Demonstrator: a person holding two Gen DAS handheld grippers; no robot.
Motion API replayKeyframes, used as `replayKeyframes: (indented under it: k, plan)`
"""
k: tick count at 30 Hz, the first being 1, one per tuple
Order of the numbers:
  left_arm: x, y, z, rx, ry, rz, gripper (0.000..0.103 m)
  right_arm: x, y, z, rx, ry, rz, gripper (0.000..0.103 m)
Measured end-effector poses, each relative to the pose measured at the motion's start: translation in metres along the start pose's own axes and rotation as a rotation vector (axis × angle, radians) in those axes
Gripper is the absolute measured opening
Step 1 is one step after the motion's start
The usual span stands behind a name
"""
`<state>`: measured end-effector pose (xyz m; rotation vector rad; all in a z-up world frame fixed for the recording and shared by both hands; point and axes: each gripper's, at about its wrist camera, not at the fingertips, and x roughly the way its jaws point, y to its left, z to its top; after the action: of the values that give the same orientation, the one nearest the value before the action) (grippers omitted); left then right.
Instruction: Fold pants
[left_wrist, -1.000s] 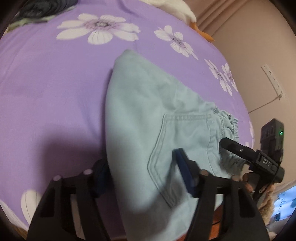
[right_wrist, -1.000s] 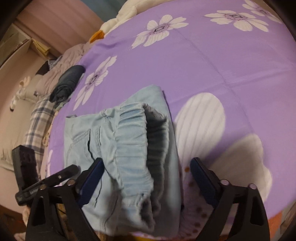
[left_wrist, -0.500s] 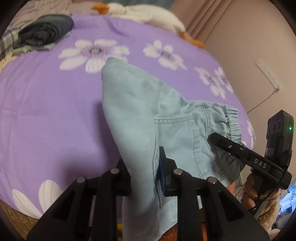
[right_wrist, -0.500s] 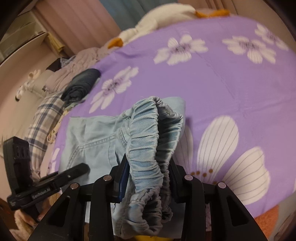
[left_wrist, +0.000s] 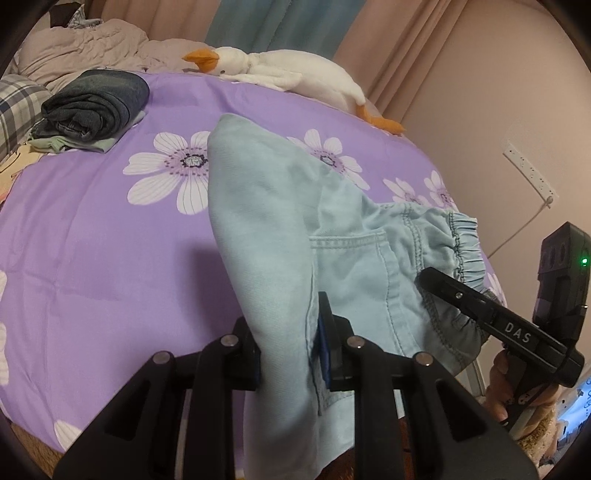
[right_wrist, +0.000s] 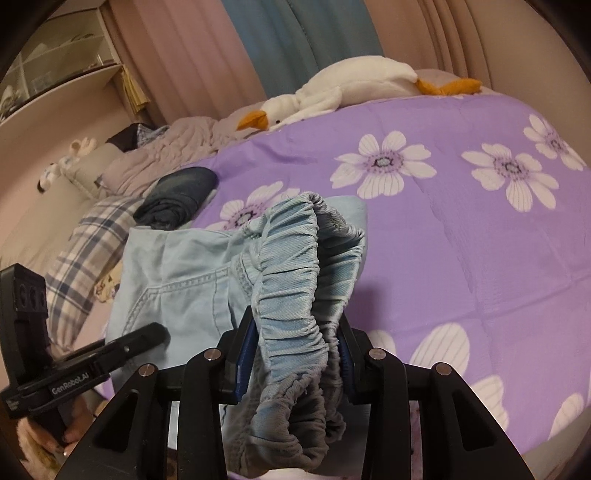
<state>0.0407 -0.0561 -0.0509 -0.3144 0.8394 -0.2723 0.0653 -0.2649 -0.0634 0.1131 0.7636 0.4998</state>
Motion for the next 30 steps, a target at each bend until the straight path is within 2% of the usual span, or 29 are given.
replayKeyframes:
  k: [9, 15, 19, 24, 25, 26, 27, 29, 30]
  plan:
    - [0.049, 0.016, 0.019, -0.025, 0.047, 0.03, 0.022, 0.041, -0.011, 0.015, 0.018, 0.058, -0.051, 0.04]
    - [0.087, 0.032, 0.015, -0.069, 0.125, 0.051, 0.022, 0.078, -0.025, 0.013, 0.054, 0.149, -0.082, 0.04]
    - [0.102, 0.038, 0.009, -0.078, 0.146, 0.062, 0.024, 0.096, -0.037, 0.004, 0.098, 0.202, -0.098, 0.041]
    - [0.107, 0.048, 0.009, -0.123, 0.179, 0.07, 0.036, 0.099, -0.049, 0.002, 0.188, 0.232, -0.089, 0.049]
    - [0.104, 0.049, 0.01, -0.133, 0.185, 0.07, 0.037, 0.099, -0.05, 0.003, 0.193, 0.237, -0.094, 0.051]
    - [0.1, 0.049, 0.011, -0.135, 0.188, 0.079, 0.042, 0.096, -0.048, 0.003, 0.19, 0.241, -0.115, 0.057]
    - [0.094, 0.048, 0.011, -0.13, 0.184, 0.09, 0.046, 0.092, -0.046, 0.003, 0.185, 0.237, -0.135, 0.058]
    - [0.072, 0.044, 0.014, -0.117, 0.136, 0.1, 0.068, 0.082, -0.041, 0.004, 0.163, 0.217, -0.166, 0.06]
    - [0.063, 0.043, 0.015, -0.116, 0.109, 0.097, 0.074, 0.074, -0.038, 0.006, 0.147, 0.199, -0.187, 0.068]
